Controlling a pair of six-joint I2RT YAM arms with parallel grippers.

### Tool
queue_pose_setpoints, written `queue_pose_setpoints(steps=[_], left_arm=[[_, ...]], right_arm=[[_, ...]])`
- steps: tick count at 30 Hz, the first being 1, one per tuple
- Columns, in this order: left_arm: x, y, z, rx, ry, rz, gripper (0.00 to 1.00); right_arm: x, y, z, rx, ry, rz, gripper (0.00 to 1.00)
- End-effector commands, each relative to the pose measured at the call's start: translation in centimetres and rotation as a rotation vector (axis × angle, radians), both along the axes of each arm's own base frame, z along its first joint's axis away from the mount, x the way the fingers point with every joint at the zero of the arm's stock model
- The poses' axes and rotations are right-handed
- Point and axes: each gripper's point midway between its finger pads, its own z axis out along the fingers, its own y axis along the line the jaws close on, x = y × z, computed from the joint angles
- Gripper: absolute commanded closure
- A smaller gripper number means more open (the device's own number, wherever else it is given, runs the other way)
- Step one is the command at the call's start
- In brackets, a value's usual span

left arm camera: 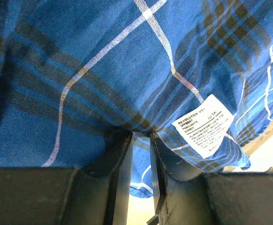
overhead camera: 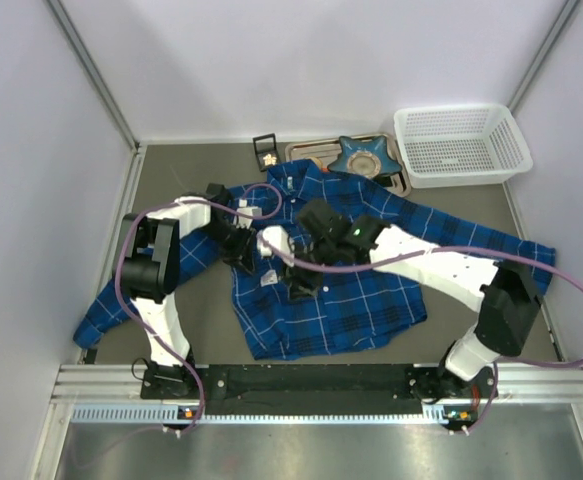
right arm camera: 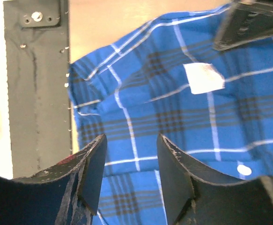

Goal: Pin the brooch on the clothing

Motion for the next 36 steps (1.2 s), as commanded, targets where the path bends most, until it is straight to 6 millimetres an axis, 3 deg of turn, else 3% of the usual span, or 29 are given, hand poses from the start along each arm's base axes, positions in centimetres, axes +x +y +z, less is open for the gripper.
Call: queue_pose_setpoints(steps=[1, 2, 6, 14, 20, 27, 36], left_arm=[[0.6, 0.1, -3.5, 0.034, -0.050, -0.005, 0.72], [0.4, 0.2, -3.7, 0.036, -0.050, -0.009, 0.72], [0.2, 0.2, -3.9, 0.038, -0.045, -0.009, 0.73], [1.3, 0.6, -4.2, 0.072, -0.056, -0.007, 0.73], [1.1, 0.9, -4.4, 0.085, -0.064, -0.007, 0.74], [1.0, 1.3, -4.5, 0.099, -0.077, -0.012, 0.74], [1.5, 1.3, -4.8, 0.105, -0.080, -0.012, 0.73]], right_arm=[[-3.1, 2.5, -2.1, 0.033, 0.044, 0.025, 0.51], [-4.5, 3.2, -3.1, 0.021, 0.041, 0.056, 0.50], [-5.8, 6.4, -4.4, 0.060, 0.009, 0.090, 0.51], [-8.5, 10.8, -7.5, 0.054, 0.052, 0.129, 0.55], [-8.8, 10.9, -11.8, -0.033, 0.070, 0.099, 0.53], [-7.8, 10.7, -14.0, -0.089, 0.037, 0.063, 0.55], [-9.1, 9.9, -15.1, -0.126, 0.025, 0.091, 0.84]])
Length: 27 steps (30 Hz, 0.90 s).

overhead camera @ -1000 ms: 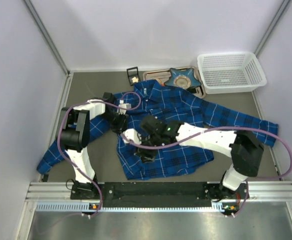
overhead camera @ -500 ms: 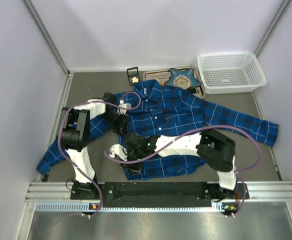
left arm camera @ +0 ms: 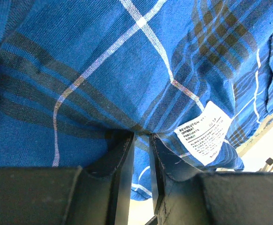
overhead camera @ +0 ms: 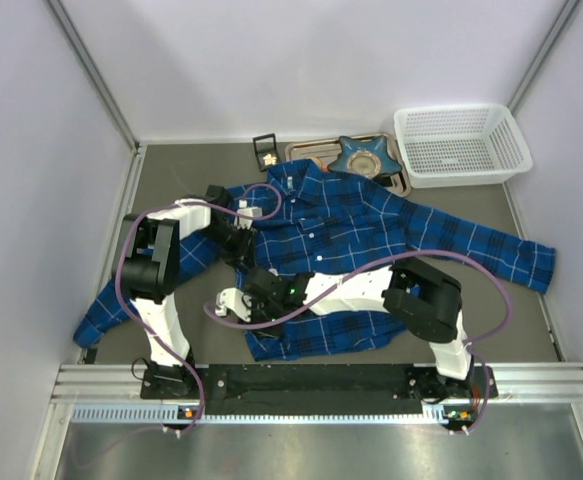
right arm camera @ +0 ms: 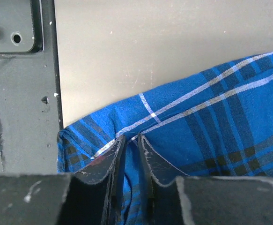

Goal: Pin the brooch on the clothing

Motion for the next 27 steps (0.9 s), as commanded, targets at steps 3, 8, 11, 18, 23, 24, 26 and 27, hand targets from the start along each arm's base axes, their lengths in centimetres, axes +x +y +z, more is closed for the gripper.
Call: queue_pose_setpoints(steps=[3, 8, 11, 18, 23, 24, 26, 27], left_arm=[[1.7, 2.2, -4.7, 0.162, -0.089, -0.041, 0.73], [1.7, 2.4, -4.8, 0.169, -0.089, -0.042, 0.73], [1.6, 2.4, -4.8, 0.169, -0.087, -0.041, 0.73], [1.7, 2.5, -4.8, 0.177, -0.088, -0.040, 0.73], [1.8, 2.5, -4.8, 0.179, -0.090, -0.044, 0.73], [1.8, 2.5, -4.7, 0.180, -0.094, -0.045, 0.73], [1.8, 2.6, -4.8, 0.183, -0.091, -0.043, 0.73], [1.7, 2.5, -4.8, 0.181, -0.091, -0.045, 0.73]], right_arm=[[-1.4, 0.4, -0.4, -0.006, -0.020, 0.031, 0.97], [-0.8, 0.9, 1.9, 0.039, -0.053, 0.021, 1.00], [-1.1, 1.2, 4.0, 0.086, -0.043, 0.019, 1.00], [-2.7, 2.7, 8.1, 0.181, 0.057, 0.031, 1.00], [-3.4, 4.1, 7.9, 0.187, 0.123, 0.045, 1.00], [-3.5, 4.4, 7.5, 0.180, 0.139, 0.043, 1.00], [-3.8, 4.8, 7.3, 0.177, 0.167, 0.048, 1.00], [-3.9, 5.1, 7.2, 0.178, 0.178, 0.048, 1.00]])
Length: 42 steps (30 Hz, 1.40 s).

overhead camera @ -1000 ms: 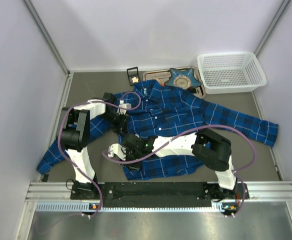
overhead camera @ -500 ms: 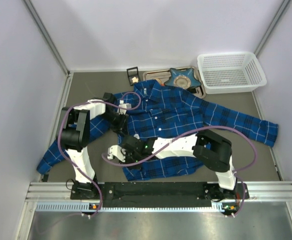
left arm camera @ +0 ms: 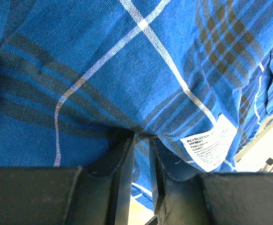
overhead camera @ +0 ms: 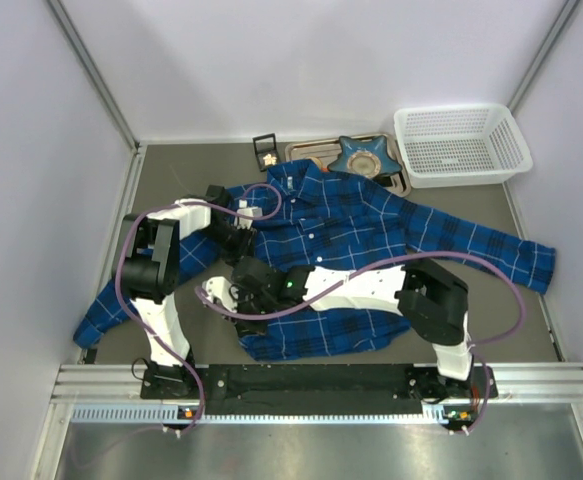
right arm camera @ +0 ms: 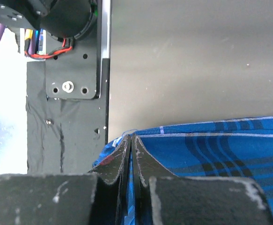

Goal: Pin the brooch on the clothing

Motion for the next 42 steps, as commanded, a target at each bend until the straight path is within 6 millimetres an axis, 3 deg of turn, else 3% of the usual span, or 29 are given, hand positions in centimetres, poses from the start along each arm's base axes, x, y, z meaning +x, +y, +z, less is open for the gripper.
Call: queue_pose_setpoints(steps=[1, 5, 7, 9, 11, 12, 14, 17, 21, 29, 38, 40, 42], left_arm=[[1.7, 2.5, -4.8, 0.178, -0.090, -0.045, 0.73], [1.7, 2.5, -4.8, 0.177, -0.087, -0.047, 0.73], [1.7, 2.5, -4.8, 0.178, -0.089, -0.047, 0.73], [1.7, 2.5, -4.8, 0.177, -0.088, -0.047, 0.72], [1.7, 2.5, -4.8, 0.177, -0.087, -0.049, 0.72], [1.7, 2.5, -4.8, 0.178, -0.085, -0.047, 0.72], [1.8, 2.5, -4.8, 0.176, -0.088, -0.047, 0.71], [1.8, 2.3, -4.7, 0.168, -0.087, -0.046, 0.71], [2.0, 2.3, -4.8, 0.168, -0.086, -0.047, 0.71], [2.0, 2.3, -4.8, 0.168, -0.084, -0.047, 0.71], [2.0, 2.3, -4.8, 0.170, -0.083, -0.048, 0.70], [2.0, 2.3, -4.8, 0.170, -0.082, -0.048, 0.70], [2.0, 2.3, -4.8, 0.170, -0.082, -0.050, 0.70]], right_arm=[[-2.4, 2.1, 0.3, 0.025, 0.119, 0.054, 1.00], [-3.3, 2.7, -0.8, 0.001, 0.186, 0.082, 1.00], [-3.5, 3.0, -0.2, 0.015, 0.193, 0.108, 0.89], [-3.4, 2.6, 0.3, 0.024, 0.173, 0.127, 0.73], [-2.4, 2.0, 2.3, 0.053, 0.136, 0.120, 0.64], [-2.1, 1.1, 2.2, 0.037, 0.123, 0.121, 0.62], [-0.4, -0.1, 3.0, 0.045, 0.093, 0.094, 0.63], [0.2, -2.3, 2.9, 0.037, 0.002, 0.114, 0.63], [0.4, -3.9, 0.6, -0.011, -0.058, 0.143, 0.64], [0.0, -2.8, -1.2, -0.034, -0.078, 0.164, 0.69], [1.0, -2.5, -6.5, -0.144, -0.110, 0.138, 0.67], [1.3, -2.5, -6.6, -0.147, -0.116, 0.133, 0.70], [1.2, -2.3, -5.8, -0.127, -0.113, 0.134, 0.85]])
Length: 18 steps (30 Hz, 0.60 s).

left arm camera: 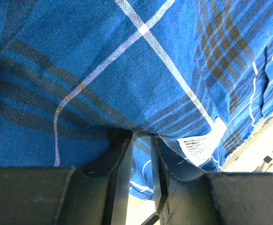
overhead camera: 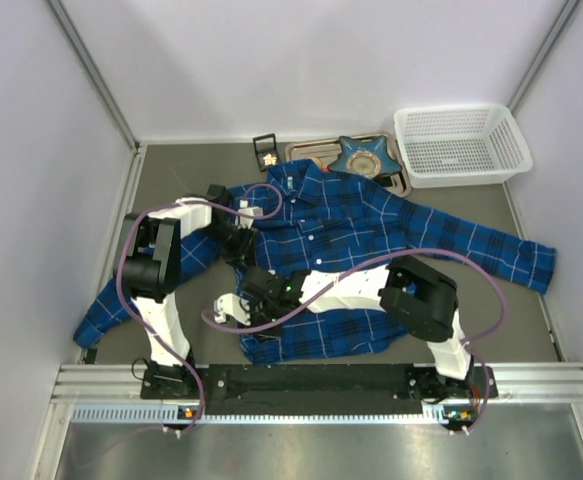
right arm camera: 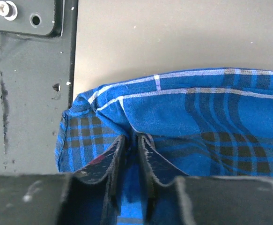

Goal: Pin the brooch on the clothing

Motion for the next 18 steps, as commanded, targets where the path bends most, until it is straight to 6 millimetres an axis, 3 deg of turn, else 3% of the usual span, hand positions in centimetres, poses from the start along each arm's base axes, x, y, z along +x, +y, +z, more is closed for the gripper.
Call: queue_pose_setpoints(steps=[1, 2, 6, 10, 15, 18], left_arm=[[2.0, 2.4, -4.9, 0.168, -0.095, -0.050, 0.70], [2.0, 2.4, -4.9, 0.168, -0.097, -0.050, 0.70], [2.0, 2.4, -4.9, 0.169, -0.094, -0.051, 0.70], [2.0, 2.4, -4.9, 0.170, -0.093, -0.052, 0.70], [1.9, 2.4, -4.9, 0.172, -0.091, -0.051, 0.70], [1.9, 2.5, -4.9, 0.174, -0.092, -0.052, 0.70]], right_arm=[[0.0, 1.2, 0.9, 0.040, -0.022, 0.015, 0.92], [0.0, 1.5, 1.7, 0.055, -0.015, 0.004, 1.00], [-1.6, 2.2, 6.0, 0.152, 0.061, 0.034, 1.00], [-3.8, 2.0, 8.3, 0.201, 0.168, 0.083, 1.00], [-4.7, 2.3, 7.6, 0.188, 0.255, 0.107, 1.00], [-4.7, 2.9, 5.9, 0.143, 0.292, 0.099, 1.00]])
